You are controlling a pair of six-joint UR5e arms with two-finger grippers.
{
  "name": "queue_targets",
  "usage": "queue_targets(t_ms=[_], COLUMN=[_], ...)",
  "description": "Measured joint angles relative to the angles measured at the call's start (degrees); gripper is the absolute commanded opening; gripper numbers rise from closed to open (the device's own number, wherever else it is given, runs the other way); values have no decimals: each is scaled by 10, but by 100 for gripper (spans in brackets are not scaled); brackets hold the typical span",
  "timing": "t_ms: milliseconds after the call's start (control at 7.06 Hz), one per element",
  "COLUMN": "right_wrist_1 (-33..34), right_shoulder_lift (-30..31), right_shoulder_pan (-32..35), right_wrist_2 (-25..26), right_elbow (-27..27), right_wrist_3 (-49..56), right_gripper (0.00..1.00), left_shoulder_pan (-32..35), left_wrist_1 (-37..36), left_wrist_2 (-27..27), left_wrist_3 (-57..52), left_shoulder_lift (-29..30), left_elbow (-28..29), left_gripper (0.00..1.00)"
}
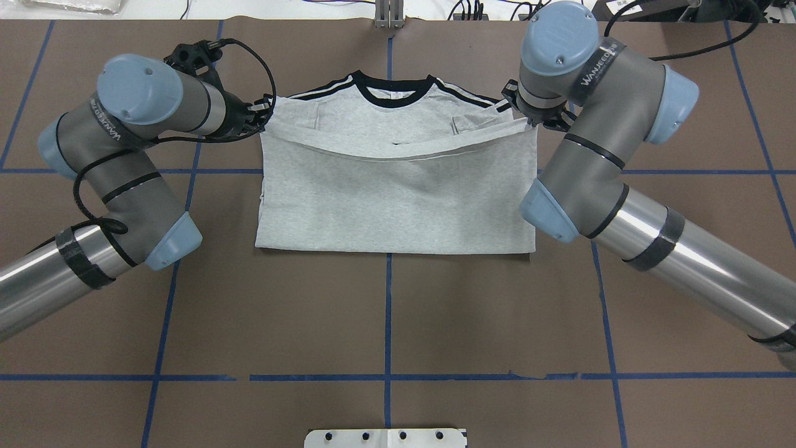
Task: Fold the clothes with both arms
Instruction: 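Lift the hem with both grippers and fold it toward the collar, then release the hem and move the right gripper to the folded shirt's corner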
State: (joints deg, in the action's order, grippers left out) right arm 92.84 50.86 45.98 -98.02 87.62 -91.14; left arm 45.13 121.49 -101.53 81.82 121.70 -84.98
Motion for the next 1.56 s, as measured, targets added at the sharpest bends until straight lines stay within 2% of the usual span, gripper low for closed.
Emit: queue_targets(t_ms=[142, 425, 849, 991, 1132, 1274, 1416, 1557], right_wrist_1=[-39, -74, -114, -119, -122, -127, -144, -164], right_shoulder_lift=[-24, -70, -81, -81, -82, -83, -84, -84], right_shoulder_pan=[7, 18, 22, 22, 22, 22, 22, 25], right_wrist_2=[-1, -5, -6, -6, -6, -6, -5, -5], right_elbow=[-58, -142, -194, -202, -208, -215, -228, -241], right_wrist_3=[3, 9, 15, 16, 16, 16, 16, 19], right_gripper=[0, 0, 0, 0, 40, 99, 100, 100], left_shoulder_pan=[9, 25, 28, 28, 28, 28, 28, 31], left_wrist_1=[26, 52, 82, 97, 104, 111, 125, 136], left_wrist_2=[1, 2, 2, 2, 3, 5, 13, 21], left_wrist_3=[-3, -18, -23, -23, -23, -24, -25, -32], left_shoulder_lift=[14, 25, 33, 39, 47, 55, 66, 71], left_elbow=[35, 69, 105, 124, 141, 159, 182, 199], left_gripper=[0, 0, 0, 18, 35, 39, 43, 43])
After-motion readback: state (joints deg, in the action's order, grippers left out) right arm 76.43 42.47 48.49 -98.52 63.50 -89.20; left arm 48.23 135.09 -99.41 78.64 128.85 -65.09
